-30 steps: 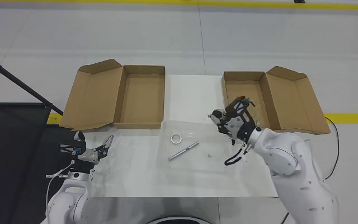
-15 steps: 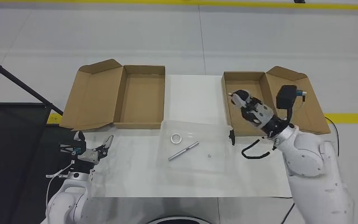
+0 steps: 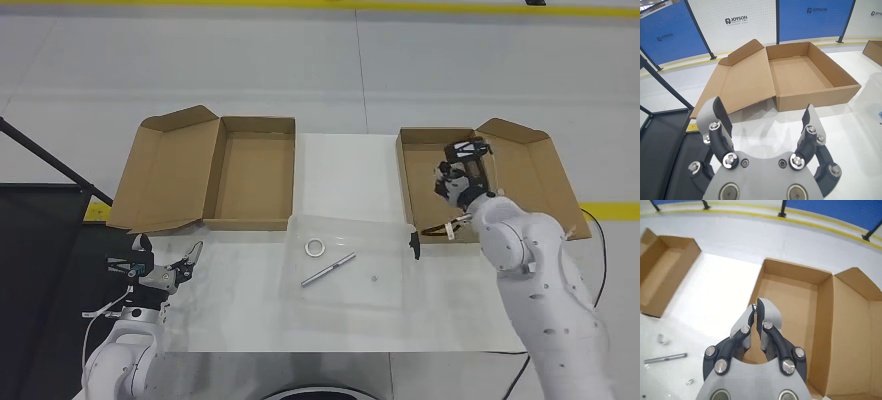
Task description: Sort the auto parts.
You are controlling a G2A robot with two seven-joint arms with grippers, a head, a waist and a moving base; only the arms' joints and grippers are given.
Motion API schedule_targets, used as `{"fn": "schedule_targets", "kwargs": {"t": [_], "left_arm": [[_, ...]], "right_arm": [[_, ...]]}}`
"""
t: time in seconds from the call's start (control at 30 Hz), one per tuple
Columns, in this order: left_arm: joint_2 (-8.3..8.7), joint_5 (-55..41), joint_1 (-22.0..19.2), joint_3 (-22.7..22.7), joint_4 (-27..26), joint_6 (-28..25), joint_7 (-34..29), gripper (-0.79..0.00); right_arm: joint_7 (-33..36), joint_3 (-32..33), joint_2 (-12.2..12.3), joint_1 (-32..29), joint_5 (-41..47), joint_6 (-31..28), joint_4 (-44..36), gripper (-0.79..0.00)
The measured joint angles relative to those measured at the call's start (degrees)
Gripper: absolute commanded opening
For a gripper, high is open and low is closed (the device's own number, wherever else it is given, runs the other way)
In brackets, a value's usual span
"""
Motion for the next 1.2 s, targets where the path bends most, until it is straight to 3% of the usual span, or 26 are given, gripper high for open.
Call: {"fn": "schedule_targets", "kwargs": {"t": [0.17,0.47,0.87,1.2], "left_arm": [[0.00,0.00,0.00,0.00,0.00,0.00,0.00,0.000],[0.00,0.00,0.00,0.00,0.00,0.00,0.00,0.000],[0.00,0.00,0.00,0.00,0.00,0.00,0.00,0.000],[0.00,0.00,0.00,0.00,0.00,0.00,0.00,0.000]], "right_arm": [[-0.14,-3.76,-1.08,7.06,-0.73,0.62,11.43,-0.785],[1.55,-10.09,-2.78,14.75,-7.26,1.56,22.86,-0.785],[2.73,-15.86,-5.38,19.91,-9.96,3.00,32.93,-0.785],[4.59,-17.43,-6.43,21.23,-11.45,2.32,36.18,-0.785]]}}
